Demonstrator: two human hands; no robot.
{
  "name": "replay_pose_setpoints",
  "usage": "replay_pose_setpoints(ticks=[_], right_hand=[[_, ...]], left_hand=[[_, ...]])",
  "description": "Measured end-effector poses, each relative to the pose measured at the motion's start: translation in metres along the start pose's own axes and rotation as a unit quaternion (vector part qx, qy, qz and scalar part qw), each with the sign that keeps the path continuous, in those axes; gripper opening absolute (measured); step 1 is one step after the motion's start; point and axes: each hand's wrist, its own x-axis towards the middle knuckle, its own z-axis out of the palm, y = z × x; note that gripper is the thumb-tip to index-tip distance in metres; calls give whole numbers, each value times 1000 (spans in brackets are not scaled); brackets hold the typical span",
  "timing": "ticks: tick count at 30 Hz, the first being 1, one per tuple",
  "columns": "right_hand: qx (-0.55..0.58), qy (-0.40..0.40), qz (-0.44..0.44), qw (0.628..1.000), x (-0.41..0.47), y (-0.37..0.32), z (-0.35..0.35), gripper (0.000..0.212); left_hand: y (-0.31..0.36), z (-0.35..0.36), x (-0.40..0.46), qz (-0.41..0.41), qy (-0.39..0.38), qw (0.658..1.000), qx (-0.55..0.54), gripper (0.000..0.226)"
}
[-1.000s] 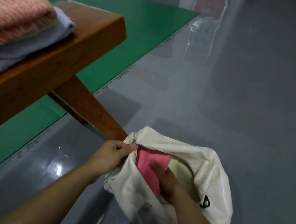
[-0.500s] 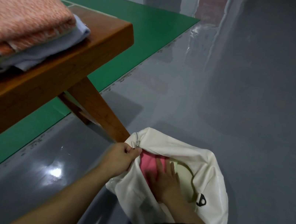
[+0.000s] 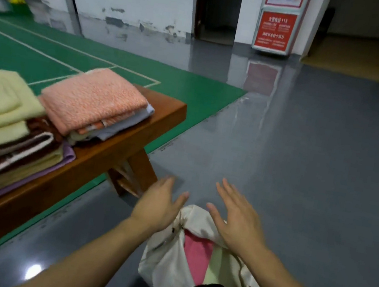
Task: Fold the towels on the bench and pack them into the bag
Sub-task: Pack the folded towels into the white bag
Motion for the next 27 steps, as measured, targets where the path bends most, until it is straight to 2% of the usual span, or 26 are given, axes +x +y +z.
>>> replay_pose_setpoints(ticks=[3, 6, 8, 11, 14, 17, 20, 22, 27], right_hand=[[-21, 28, -59, 998, 33, -39, -32, 83], [-30, 51, -104, 993, 62, -92, -62, 95], [-16, 51, -116, 992, 77, -130, -75, 88], [49, 38, -115, 991, 101, -182, -78, 65], [157, -5, -60, 986, 131, -225, -77, 69], [229, -55, 3, 972, 165, -253, -75, 89], [209, -95, 39, 973, 200, -266, -75, 110], [164, -145, 54, 974, 218, -271, -79, 121], [115, -220, 79, 965, 254, -278, -83, 113]], left_hand=[[13, -51, -9, 43, 66, 997, 11, 66], [17, -103, -21, 54, 130, 990, -12, 66], [15, -135, -31, 59, 160, 985, -26, 64], [2, -177, -48, 49, 216, 974, -47, 58], [-19, -205, -59, 27, 289, 954, -76, 48], [-30, -207, -56, 18, 279, 957, -78, 44], [-27, -193, -42, 35, 241, 968, -66, 52], [-23, -187, -29, 6, 221, 973, -72, 59], [-21, -187, -1, -70, 235, 970, -2, 58]])
